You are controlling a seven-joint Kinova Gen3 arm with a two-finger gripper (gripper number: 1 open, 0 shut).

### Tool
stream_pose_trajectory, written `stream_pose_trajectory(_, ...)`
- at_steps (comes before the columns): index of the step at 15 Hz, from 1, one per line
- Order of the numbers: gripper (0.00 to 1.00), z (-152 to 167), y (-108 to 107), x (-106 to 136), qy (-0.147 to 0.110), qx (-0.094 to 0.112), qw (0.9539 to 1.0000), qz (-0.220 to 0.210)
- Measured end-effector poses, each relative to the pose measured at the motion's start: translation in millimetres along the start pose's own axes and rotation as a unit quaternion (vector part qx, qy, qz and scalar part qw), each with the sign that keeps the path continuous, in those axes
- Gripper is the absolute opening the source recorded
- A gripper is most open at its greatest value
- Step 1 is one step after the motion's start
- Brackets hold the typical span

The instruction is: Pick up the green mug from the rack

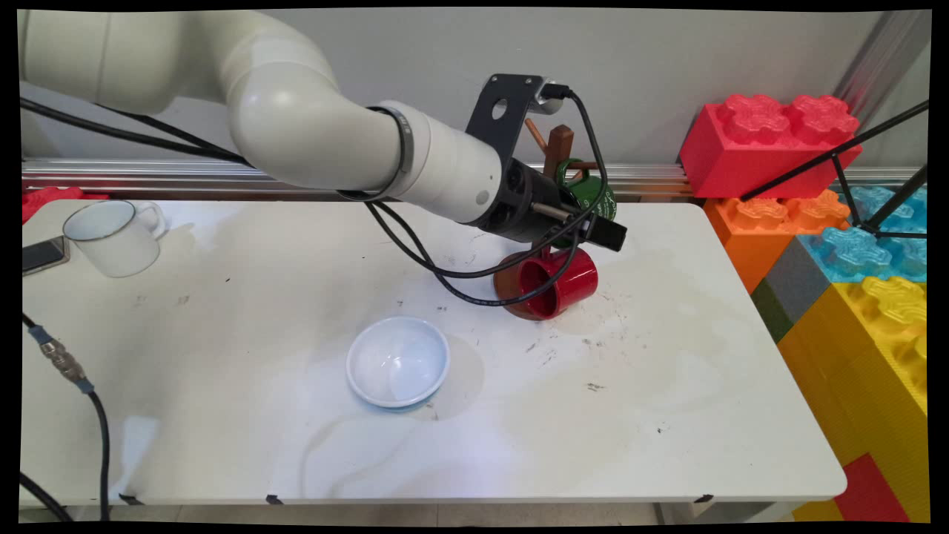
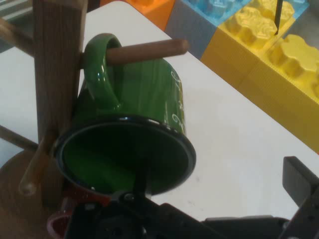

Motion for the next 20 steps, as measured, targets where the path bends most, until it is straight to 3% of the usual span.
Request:
stream_pose_trajectory(19,1.00,26.8,-0.5,2.2,0.031,-0.004,0.9992,-0.026)
stream_pose_trajectory(20,0.00,26.9,-0.8,2.3,0.032,-0.003,0.9991,-0.026)
